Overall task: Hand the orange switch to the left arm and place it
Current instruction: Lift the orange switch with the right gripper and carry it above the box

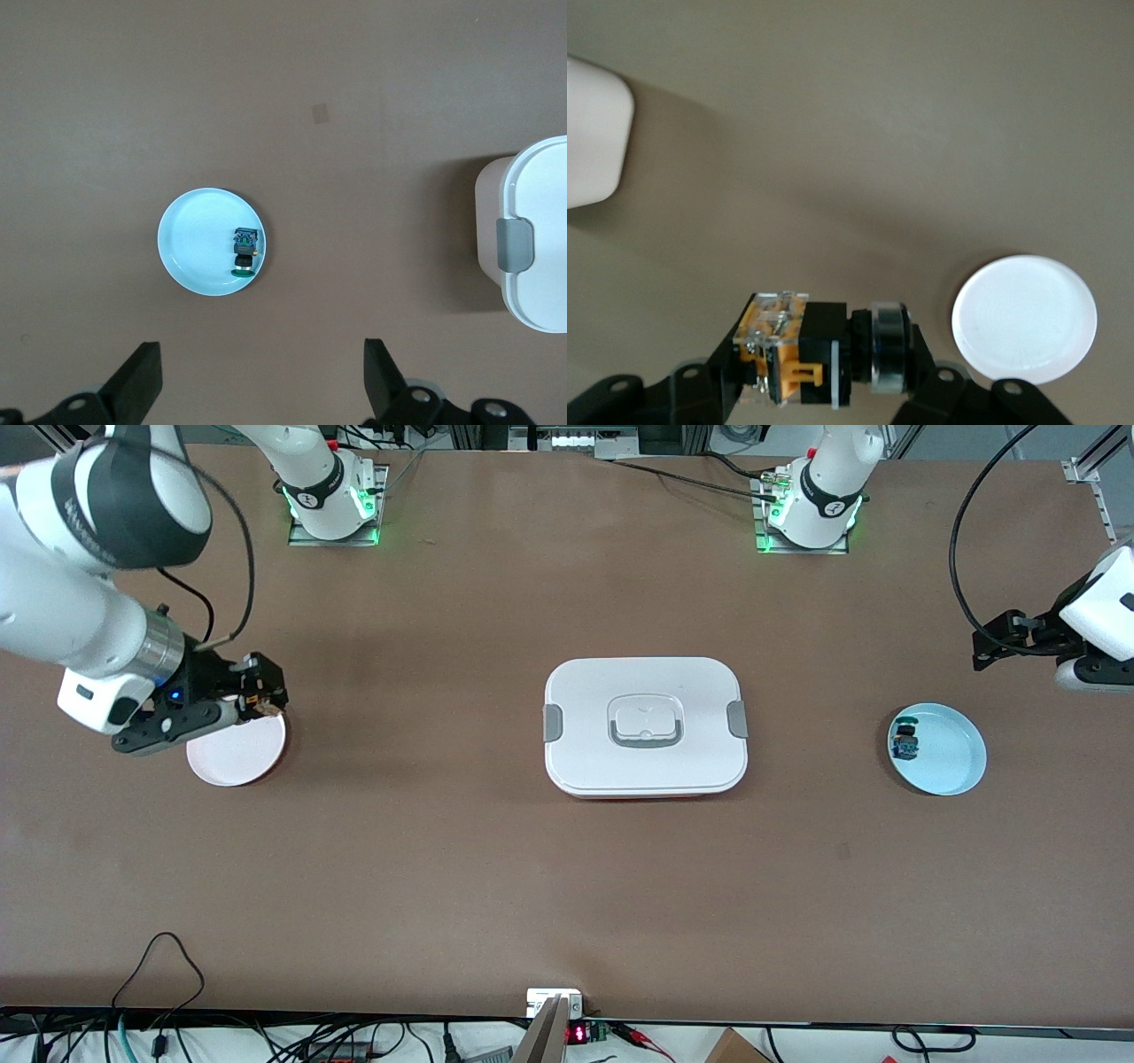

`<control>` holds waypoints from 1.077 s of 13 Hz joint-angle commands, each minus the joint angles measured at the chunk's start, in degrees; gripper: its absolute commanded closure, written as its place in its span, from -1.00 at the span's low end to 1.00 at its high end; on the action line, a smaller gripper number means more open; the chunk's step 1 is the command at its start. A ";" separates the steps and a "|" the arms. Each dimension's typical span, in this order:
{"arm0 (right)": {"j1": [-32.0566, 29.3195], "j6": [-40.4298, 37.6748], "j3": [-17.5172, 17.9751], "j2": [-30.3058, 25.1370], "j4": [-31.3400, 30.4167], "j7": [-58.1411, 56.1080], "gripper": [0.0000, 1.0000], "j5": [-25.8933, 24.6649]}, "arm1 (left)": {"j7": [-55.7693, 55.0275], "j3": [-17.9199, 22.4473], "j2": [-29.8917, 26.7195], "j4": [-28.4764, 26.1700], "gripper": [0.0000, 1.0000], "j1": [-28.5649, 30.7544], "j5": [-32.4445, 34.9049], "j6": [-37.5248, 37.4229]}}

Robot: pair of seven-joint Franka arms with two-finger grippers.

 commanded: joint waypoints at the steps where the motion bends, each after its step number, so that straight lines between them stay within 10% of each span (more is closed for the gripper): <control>1: 1.28 -0.99 -0.36 -2.65 1.96 -9.41 1.00 3.06 | -0.33 -0.37 0.61 1.38 -1.00 0.33 0.60 -0.81; 14: 4.44 2.96 -0.36 1.55 -0.32 -76.81 1.00 56.13 | 0.81 -0.98 3.78 10.44 -1.00 0.15 0.16 -7.47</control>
